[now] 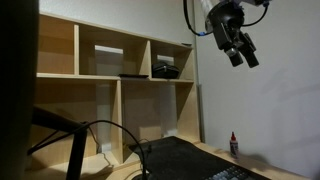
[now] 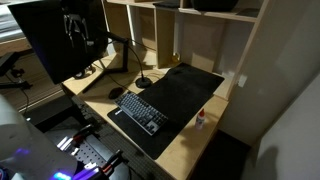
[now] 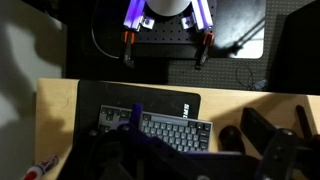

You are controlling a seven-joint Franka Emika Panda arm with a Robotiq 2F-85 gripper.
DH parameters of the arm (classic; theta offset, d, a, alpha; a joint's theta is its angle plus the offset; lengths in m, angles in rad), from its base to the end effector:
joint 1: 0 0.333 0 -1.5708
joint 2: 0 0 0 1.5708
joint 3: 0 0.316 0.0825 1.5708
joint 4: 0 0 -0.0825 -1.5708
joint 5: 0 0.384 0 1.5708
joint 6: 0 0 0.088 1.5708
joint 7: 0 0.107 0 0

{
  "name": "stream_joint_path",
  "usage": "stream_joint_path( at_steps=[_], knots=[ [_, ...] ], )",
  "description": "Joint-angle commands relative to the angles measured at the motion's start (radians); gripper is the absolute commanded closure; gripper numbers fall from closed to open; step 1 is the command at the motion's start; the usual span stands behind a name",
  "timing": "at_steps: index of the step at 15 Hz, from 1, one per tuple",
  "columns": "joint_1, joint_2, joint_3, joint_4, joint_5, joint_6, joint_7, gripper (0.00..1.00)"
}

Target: Move the mouse to the right side of the keyboard

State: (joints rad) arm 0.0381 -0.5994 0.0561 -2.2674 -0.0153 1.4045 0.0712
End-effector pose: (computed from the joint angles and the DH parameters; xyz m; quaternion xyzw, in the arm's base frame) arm 0.3357 0.0337 0.5588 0.9910 0.0042 -0.1295 0.0335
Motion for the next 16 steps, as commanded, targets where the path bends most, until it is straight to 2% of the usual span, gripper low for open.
stream_joint_path(
  at_steps=[1,3,4,6,9,11,16],
  knots=[
    [-0.002,0.001,0.002,0.003,0.001,-0.002,-0.001,0.00],
    [-0.003,0.030,0.005,0.012,0.020,-0.020,0.017,0.00],
    [-0.003,0.121,0.010,-0.024,0.030,0.076,0.028,0.00],
    [0.004,0.154,0.021,-0.084,0.057,0.168,0.044,0.00],
    [0.010,0.275,0.028,-0.150,0.098,0.345,0.064,0.00],
    [0.012,0.301,0.009,-0.160,0.119,0.352,0.019,0.00],
    [0.010,0.315,0.016,-0.152,0.103,0.343,0.040,0.00]
  ],
)
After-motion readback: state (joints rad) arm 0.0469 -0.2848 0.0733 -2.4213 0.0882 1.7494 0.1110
